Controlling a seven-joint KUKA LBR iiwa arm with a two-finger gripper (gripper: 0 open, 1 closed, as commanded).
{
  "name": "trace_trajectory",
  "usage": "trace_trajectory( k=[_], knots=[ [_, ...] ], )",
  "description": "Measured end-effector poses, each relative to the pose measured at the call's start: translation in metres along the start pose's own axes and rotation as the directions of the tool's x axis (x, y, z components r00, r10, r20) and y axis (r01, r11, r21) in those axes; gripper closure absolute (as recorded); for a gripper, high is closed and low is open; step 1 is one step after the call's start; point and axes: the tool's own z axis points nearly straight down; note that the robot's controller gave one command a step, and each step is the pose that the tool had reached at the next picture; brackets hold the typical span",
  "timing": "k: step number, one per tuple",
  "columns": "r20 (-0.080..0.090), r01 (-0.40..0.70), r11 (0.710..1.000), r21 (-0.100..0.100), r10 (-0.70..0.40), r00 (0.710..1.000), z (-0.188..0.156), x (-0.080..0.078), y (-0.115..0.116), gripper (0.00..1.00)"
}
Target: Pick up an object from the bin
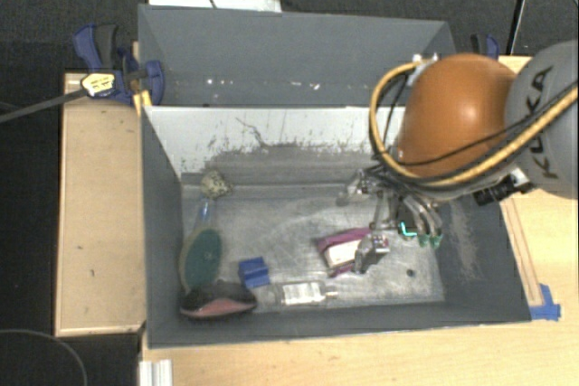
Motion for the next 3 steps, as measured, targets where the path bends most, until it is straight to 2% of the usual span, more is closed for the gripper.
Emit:
trace_trajectory(
  k=[1, 2, 3],
  knots=[
    [0.013, 0.031, 1.0, 0.0, -0.031, 0.999, 0.148, 0.004, -0.009, 0.0],
    [0.01, -0.024, 1.0, 0.003, 0.024, 1.0, 0.14, -0.016, -0.063, 0.0],
    [0.008, -0.022, 1.0, 0.0, 0.022, 1.0, 0.141, -0.015, -0.06, 1.0]
  ],
)
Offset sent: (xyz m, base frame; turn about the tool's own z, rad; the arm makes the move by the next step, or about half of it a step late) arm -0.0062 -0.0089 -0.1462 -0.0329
